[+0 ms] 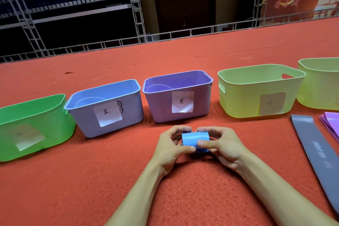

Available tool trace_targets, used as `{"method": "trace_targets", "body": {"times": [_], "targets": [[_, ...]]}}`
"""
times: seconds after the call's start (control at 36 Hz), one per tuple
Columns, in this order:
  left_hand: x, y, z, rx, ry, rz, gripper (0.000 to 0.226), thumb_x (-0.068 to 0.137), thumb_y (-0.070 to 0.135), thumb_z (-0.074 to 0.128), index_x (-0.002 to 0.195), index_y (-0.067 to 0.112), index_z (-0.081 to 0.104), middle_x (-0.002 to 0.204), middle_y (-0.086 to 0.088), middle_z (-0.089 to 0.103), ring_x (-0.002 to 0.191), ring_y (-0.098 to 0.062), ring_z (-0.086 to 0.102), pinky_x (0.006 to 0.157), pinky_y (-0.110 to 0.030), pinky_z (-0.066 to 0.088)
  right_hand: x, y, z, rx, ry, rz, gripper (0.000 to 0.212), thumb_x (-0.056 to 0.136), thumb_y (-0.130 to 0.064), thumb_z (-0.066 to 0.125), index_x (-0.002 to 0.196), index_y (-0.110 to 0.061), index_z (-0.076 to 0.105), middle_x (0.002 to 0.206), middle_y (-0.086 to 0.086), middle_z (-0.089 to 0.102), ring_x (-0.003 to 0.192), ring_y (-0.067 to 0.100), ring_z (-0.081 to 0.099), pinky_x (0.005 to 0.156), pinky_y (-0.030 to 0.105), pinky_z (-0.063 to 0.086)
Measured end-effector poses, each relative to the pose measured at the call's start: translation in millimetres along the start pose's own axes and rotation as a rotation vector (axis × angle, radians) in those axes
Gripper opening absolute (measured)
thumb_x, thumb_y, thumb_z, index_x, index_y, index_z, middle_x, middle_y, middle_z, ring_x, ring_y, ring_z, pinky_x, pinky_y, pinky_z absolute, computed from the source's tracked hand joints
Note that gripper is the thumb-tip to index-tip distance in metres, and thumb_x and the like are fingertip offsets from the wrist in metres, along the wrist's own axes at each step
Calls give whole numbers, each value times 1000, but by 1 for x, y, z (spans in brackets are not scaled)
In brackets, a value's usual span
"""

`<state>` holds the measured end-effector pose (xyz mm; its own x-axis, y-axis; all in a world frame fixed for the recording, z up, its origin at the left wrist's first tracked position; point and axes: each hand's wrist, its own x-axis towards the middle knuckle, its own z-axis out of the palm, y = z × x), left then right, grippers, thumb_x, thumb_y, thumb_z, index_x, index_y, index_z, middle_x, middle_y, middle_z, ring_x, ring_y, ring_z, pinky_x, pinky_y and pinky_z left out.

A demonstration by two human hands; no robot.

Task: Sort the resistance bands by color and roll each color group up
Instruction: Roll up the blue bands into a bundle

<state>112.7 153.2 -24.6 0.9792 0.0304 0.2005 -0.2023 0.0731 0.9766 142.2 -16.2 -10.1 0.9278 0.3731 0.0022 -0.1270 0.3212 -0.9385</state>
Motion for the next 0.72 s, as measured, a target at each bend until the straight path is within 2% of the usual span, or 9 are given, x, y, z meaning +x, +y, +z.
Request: {"method": "trace_targets", "body": {"times": [0.08, 0.19, 0.31, 0.36, 0.47, 0.53, 0.64, 0.72], "targets": [[1, -3, -1, 40, -33, 27, 64, 44, 7, 80, 106, 11, 64, 108, -4, 69, 103, -19, 64, 91, -36, 53, 0, 0, 0, 21, -28, -12, 41, 58, 24, 69, 93, 3, 67, 89, 11, 72, 73, 22, 68, 60, 29, 58], [0, -4, 0, 49, -57, 43, 61, 50, 10, 79, 108, 12, 64, 111, -4, 70, 105, -21, 64, 93, -39, 52, 1, -1, -1, 61, -56, -33, 57, 37, 10, 77, 92, 4, 66, 87, 9, 73, 71, 20, 70, 59, 28, 57], [-2, -1, 1, 5, -51, 45, 52, 59, 18, 81, 108, 9, 64, 114, -11, 66, 104, -24, 64, 96, -45, 49, 2, 1, -3, 18, -59, -69, 45, 52, 30, 67, 86, 1, 68, 85, 10, 72, 70, 19, 68, 62, 28, 58], [-3, -1, 0, 26, -29, 27, 51, 60, 22, 82, 106, 10, 65, 113, -10, 67, 101, -23, 65, 96, -46, 50, 3, 3, -4, 8, -60, -85, 45, 53, 31, 66, 86, 1, 68, 85, 10, 72, 71, 19, 67, 63, 27, 58], [-3, 0, -2, 121, -33, 9, 45, 61, 24, 82, 102, 15, 67, 106, -3, 70, 93, -19, 67, 89, -40, 54, 4, 3, -7, 13, -75, -92, 46, 51, 31, 67, 87, 2, 67, 87, 12, 71, 71, 20, 67, 63, 28, 58], [-3, 1, -3, 146, -41, 15, 44, 62, 23, 82, 102, 15, 67, 104, 0, 70, 92, -17, 67, 86, -35, 54, 5, 3, -7, 8, -86, -94, 51, 44, 29, 72, 87, 1, 68, 87, 12, 72, 72, 20, 67, 64, 27, 57], [-4, 3, -4, 160, -37, 41, 39, 66, 11, 81, 102, 10, 66, 100, 3, 69, 91, -14, 65, 80, -28, 52, 5, 3, -9, 35, -112, -89, 51, 40, 19, 72, 88, 2, 67, 88, 12, 72, 73, 19, 68, 63, 27, 57], [-4, 4, -6, 148, -42, 58, 38, 66, 7, 81, 101, 8, 65, 99, 1, 69, 91, -14, 65, 79, -26, 51, 6, 4, -8, 41, -136, -86, 56, 34, 23, 74, 85, 0, 69, 89, 13, 72, 74, 20, 69, 64, 27, 58]]}}
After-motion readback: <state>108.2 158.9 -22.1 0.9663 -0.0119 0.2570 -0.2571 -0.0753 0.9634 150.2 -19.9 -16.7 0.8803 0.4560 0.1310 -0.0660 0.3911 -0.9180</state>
